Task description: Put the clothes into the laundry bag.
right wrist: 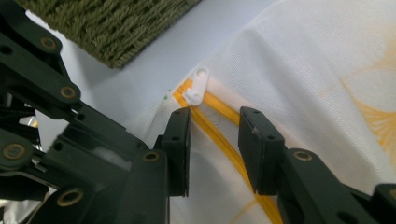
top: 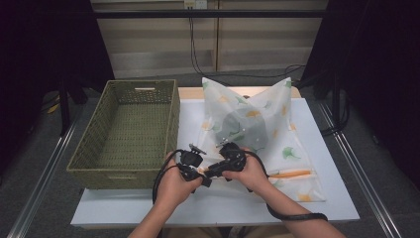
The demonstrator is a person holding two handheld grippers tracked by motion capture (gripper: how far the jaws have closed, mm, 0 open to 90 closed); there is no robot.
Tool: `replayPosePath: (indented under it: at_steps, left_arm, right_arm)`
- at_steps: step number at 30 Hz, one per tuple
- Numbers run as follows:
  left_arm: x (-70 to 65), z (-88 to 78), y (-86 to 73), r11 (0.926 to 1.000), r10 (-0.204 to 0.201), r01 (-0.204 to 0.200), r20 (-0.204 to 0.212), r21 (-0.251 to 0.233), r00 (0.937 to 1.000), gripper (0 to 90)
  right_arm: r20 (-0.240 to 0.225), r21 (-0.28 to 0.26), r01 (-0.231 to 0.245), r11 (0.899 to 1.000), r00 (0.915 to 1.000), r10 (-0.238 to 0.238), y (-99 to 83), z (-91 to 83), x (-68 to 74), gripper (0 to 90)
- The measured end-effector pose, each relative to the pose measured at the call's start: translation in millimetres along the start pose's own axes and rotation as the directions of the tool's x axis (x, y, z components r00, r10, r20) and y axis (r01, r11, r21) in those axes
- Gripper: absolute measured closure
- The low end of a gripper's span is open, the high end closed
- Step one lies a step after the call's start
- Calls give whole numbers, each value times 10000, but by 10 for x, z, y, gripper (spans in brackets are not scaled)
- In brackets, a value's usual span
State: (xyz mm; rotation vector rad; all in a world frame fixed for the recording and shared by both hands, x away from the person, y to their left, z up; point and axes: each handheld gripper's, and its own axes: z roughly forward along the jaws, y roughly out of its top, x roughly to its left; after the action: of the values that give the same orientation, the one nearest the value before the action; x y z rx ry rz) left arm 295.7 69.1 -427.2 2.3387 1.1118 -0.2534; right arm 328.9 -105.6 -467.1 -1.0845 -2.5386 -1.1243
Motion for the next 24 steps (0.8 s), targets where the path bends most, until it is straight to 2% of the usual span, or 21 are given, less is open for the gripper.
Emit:
replayPosePath:
  at_steps: [3, 4, 7, 10, 12, 16, 18, 21, 24]
  left_arm:
    - [3, 1, -1, 10000, -1, 1, 16, -10, 10000, 835]
    - [6, 0, 0, 10000, 4, -4, -1, 45, 10000, 835]
    - [8, 12, -2, 10000, -28, 28, 12, 54, 10000, 833]
    - [16, 19, -5, 9999, -90, 90, 13, 78, 10000, 830]
    - [15, 19, -5, 9999, -97, 97, -4, 115, 10000, 827]
    - [13, 21, -6, 9998, -146, 145, 38, 130, 9999, 821]
    - [16, 21, -6, 9998, -165, 164, 60, 110, 9998, 804]
    - [20, 8, -4, 9996, -264, 263, 157, 79, 9995, 753]
    - [20, -30, 8, 9993, -362, 364, 195, -95, 9992, 634]
  right_arm:
    - [-80, 175, -110, 9998, 9999, 112, -14, 23, -4, 699]
    - [-77, 220, 69, 9997, 9999, -67, -17, 35, -17, 724]
    - [-113, 517, 115, 9986, 9999, -110, -20, 59, -24, 788]
    - [-234, 607, 101, 9981, 9997, -87, -17, 62, -26, 898]
    - [-269, 709, 15, 9975, 9996, 4, -10, 57, -23, 900]
    - [-203, 720, 408, 9966, 9990, -395, -2, 41, -1, 900]
    - [-219, 766, 387, 9963, 9991, -371, 2, 27, 14, 900]
    - [-28, 799, 521, 9954, 9986, -520, 3, -14, 11, 900]
    - [23, 712, 477, 9963, 9988, -480, -3, -72, -10, 900]
